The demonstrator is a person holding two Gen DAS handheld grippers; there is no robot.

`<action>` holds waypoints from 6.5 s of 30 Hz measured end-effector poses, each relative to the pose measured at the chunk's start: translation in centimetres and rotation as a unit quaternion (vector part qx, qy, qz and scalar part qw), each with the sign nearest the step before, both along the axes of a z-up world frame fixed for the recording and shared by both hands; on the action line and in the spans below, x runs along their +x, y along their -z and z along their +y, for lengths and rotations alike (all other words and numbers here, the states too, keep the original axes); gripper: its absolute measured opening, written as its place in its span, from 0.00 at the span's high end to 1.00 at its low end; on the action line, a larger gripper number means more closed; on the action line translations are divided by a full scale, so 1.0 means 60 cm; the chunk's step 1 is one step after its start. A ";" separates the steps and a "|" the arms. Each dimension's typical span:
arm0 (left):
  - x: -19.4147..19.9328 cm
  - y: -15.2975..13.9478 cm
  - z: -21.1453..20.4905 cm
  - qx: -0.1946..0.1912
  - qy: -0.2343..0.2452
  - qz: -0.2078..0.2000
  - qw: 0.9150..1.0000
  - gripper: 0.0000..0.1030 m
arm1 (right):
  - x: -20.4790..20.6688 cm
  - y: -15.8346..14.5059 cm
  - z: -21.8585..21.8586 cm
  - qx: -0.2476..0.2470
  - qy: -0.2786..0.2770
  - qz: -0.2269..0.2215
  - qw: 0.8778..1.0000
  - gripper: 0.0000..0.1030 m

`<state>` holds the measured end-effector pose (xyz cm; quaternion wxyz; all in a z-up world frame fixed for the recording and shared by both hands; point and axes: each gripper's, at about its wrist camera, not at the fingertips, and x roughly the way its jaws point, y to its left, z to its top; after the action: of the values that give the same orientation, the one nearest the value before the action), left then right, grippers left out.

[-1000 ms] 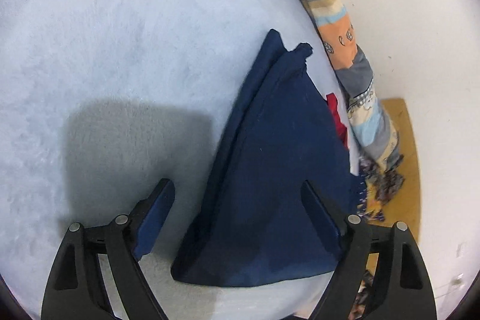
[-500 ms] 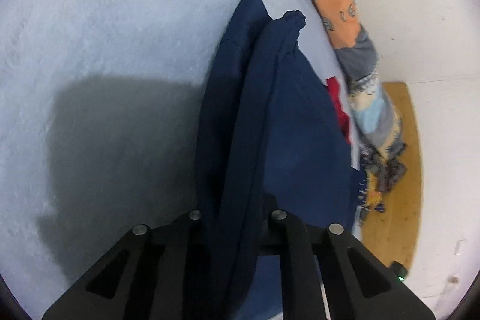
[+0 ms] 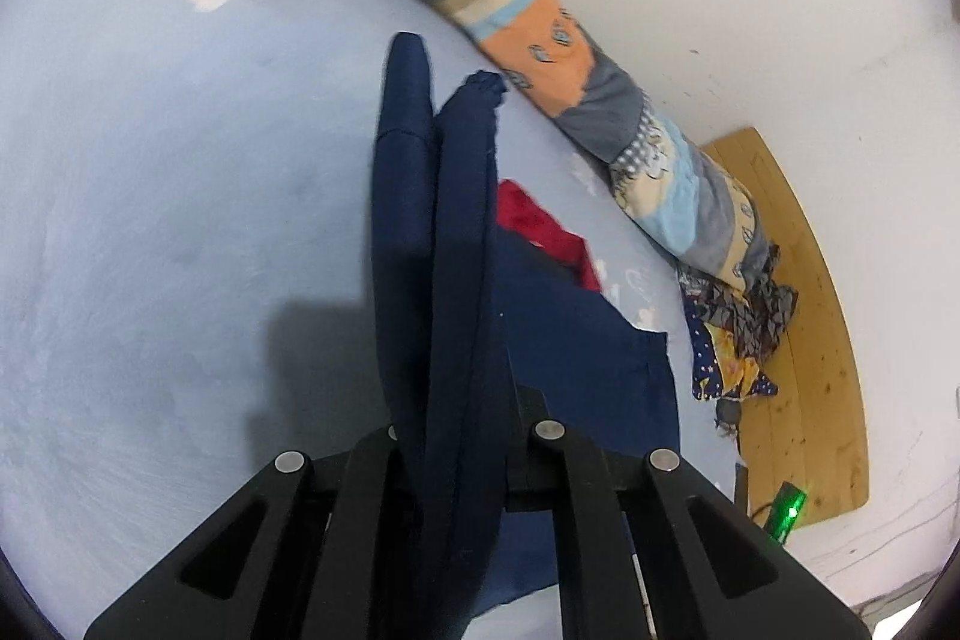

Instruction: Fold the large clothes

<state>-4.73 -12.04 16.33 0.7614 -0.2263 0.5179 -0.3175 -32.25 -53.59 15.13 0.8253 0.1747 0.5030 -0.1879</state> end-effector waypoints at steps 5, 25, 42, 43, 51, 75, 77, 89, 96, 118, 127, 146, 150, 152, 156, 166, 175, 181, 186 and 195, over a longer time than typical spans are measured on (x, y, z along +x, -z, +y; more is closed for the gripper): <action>-0.026 -0.060 -0.074 0.034 0.019 -0.036 0.999 0.93 | -0.038 -0.040 -0.057 -0.064 0.065 -0.025 0.996 0.48; -0.179 -0.115 -0.470 0.097 0.146 -0.080 0.981 0.92 | -0.151 -0.119 -0.141 -0.024 0.150 -0.136 0.979 0.48; -0.313 0.090 -0.705 0.190 0.212 -0.076 0.956 0.93 | -0.199 -0.133 -0.180 -0.010 0.184 -0.160 0.970 0.47; -0.308 0.090 -0.704 0.184 0.204 -0.070 0.959 0.93 | -0.199 -0.134 -0.181 -0.010 0.186 -0.161 0.969 0.47; -0.280 0.110 -0.677 0.194 0.141 -0.100 0.966 0.87 | -0.186 -0.128 -0.177 -0.016 0.175 -0.151 0.973 0.48; -0.297 0.025 -0.352 0.243 0.200 -0.245 0.917 0.26 | -0.097 -0.087 -0.035 0.056 -0.042 -0.145 0.987 0.54; -0.298 0.024 -0.332 0.234 0.189 -0.254 0.919 0.26 | -0.079 -0.072 0.001 0.118 -0.091 -0.144 0.978 0.54; -0.308 0.018 -0.323 0.225 0.184 -0.290 0.912 0.26 | -0.098 0.005 -0.036 0.008 0.030 0.005 0.999 0.62; -0.292 0.048 -0.348 0.249 0.203 -0.265 0.909 0.26 | -0.088 -0.038 -0.003 -0.035 0.003 -0.060 0.998 0.61; -0.294 0.085 -0.384 0.257 0.211 -0.263 0.906 0.30 | 0.196 -0.018 -0.142 -0.019 0.017 -0.019 0.999 0.56; -0.273 0.113 -0.365 0.237 0.193 -0.214 0.928 0.22 | 0.283 0.062 -0.224 0.031 0.079 0.046 0.995 0.43; -0.293 0.085 -0.348 0.239 0.167 -0.249 0.923 0.23 | 0.363 0.000 -0.022 0.081 -0.084 -0.031 0.993 0.45; -0.293 0.079 -0.341 0.237 0.165 -0.250 0.924 0.23 | 0.276 -0.023 -0.079 -0.026 -0.018 -0.009 0.999 0.45; -0.294 0.085 -0.344 0.240 0.166 -0.245 0.925 0.23 | 0.245 -0.007 -0.111 -0.045 0.014 0.014 0.999 0.45; -0.289 0.096 -0.352 0.239 0.177 -0.236 0.925 0.23 | 0.198 0.069 -0.162 -0.011 0.051 0.033 0.998 0.39; -0.310 0.081 -0.337 0.241 0.172 -0.268 0.917 0.23 | 0.067 -0.044 -0.087 0.012 0.008 -0.044 0.999 0.41; -0.323 0.097 -0.352 0.252 0.184 -0.288 0.906 0.23 | -0.026 0.066 -0.004 -0.007 -0.017 0.052 0.998 0.46; -0.336 0.086 -0.346 0.257 0.178 -0.310 0.898 0.23 | -0.045 0.023 -0.006 0.008 -0.014 0.014 1.000 0.46; -0.351 0.077 -0.342 0.255 0.176 -0.323 0.894 0.23 | -0.059 -0.010 -0.021 0.012 -0.008 -0.016 1.000 0.46; -0.357 0.090 -0.350 0.262 0.189 -0.326 0.889 0.23 | -0.060 0.047 -0.029 0.027 0.007 0.051 0.998 0.46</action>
<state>-26.15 -33.03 10.95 0.8445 0.1997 0.3379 -0.3643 -35.82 -55.33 12.28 0.7925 0.1905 0.5478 -0.1885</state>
